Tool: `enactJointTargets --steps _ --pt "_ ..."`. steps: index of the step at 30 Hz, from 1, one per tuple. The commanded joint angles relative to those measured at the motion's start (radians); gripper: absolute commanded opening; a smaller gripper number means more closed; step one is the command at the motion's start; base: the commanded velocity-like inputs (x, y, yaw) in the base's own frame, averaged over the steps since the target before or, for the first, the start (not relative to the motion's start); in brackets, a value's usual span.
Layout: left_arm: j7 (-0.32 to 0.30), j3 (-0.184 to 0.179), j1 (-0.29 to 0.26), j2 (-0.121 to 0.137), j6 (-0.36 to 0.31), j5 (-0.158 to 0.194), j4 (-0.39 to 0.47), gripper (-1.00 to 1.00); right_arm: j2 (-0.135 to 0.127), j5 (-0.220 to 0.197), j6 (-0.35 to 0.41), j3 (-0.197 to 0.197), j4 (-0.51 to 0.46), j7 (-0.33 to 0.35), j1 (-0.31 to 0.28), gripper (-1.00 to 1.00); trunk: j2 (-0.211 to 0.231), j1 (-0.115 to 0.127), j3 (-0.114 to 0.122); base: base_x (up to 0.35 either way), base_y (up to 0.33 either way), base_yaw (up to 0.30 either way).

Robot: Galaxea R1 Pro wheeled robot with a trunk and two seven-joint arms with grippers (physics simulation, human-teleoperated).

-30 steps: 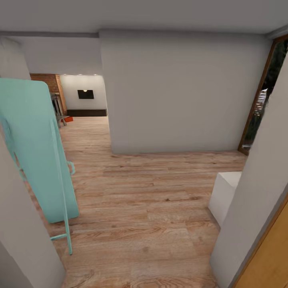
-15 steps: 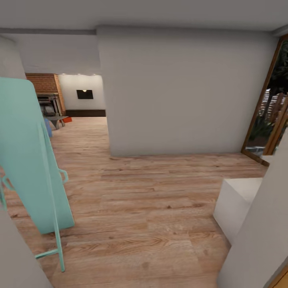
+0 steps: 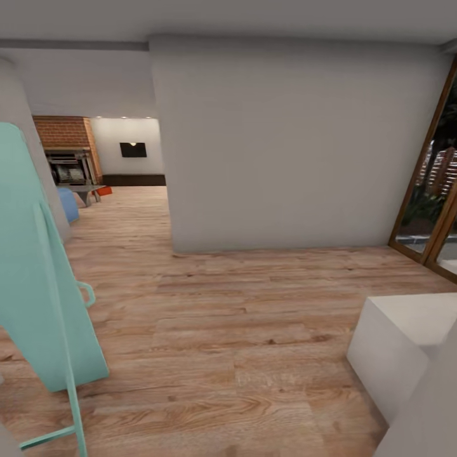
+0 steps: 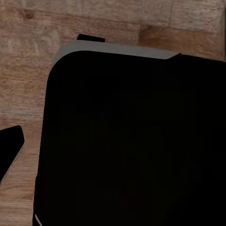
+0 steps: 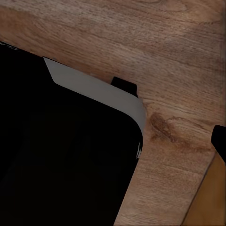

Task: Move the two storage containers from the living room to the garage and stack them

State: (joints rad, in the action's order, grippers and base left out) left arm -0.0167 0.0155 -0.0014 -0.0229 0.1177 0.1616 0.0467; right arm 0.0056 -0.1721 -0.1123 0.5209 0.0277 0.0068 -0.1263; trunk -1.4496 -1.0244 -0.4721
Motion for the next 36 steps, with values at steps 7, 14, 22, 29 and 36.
enactJointTargets --steps 7,14,22,29,36 --pt "-0.002 0.001 0.000 0.000 0.002 0.007 0.000 1.00 0.001 -0.010 -0.006 0.008 0.003 0.000 -0.001 1.00 0.000 -0.001 -0.001 0.321 0.000 0.000" --pt "-0.002 0.001 0.000 0.000 0.002 0.007 0.000 1.00 0.001 -0.010 -0.006 0.008 0.003 0.000 -0.001 1.00 0.000 -0.001 -0.001 0.321 0.000 0.000" --pt "-0.002 0.001 0.000 0.000 0.002 0.007 0.000 1.00 0.001 -0.010 -0.006 0.008 0.003 0.001 -0.001 1.00 0.000 -0.001 -0.001 0.321 0.000 0.000" --pt "-0.002 0.001 0.000 0.000 0.002 0.007 0.000 1.00 0.001 -0.010 -0.006 0.008 0.003 0.001 -0.001 1.00 0.000 -0.001 -0.001 0.321 0.000 0.000" --pt "-0.002 0.001 0.000 0.000 0.002 0.007 0.000 1.00 0.001 -0.010 -0.006 0.009 0.003 0.000 -0.001 1.00 0.000 -0.001 -0.001 0.321 0.000 0.000"
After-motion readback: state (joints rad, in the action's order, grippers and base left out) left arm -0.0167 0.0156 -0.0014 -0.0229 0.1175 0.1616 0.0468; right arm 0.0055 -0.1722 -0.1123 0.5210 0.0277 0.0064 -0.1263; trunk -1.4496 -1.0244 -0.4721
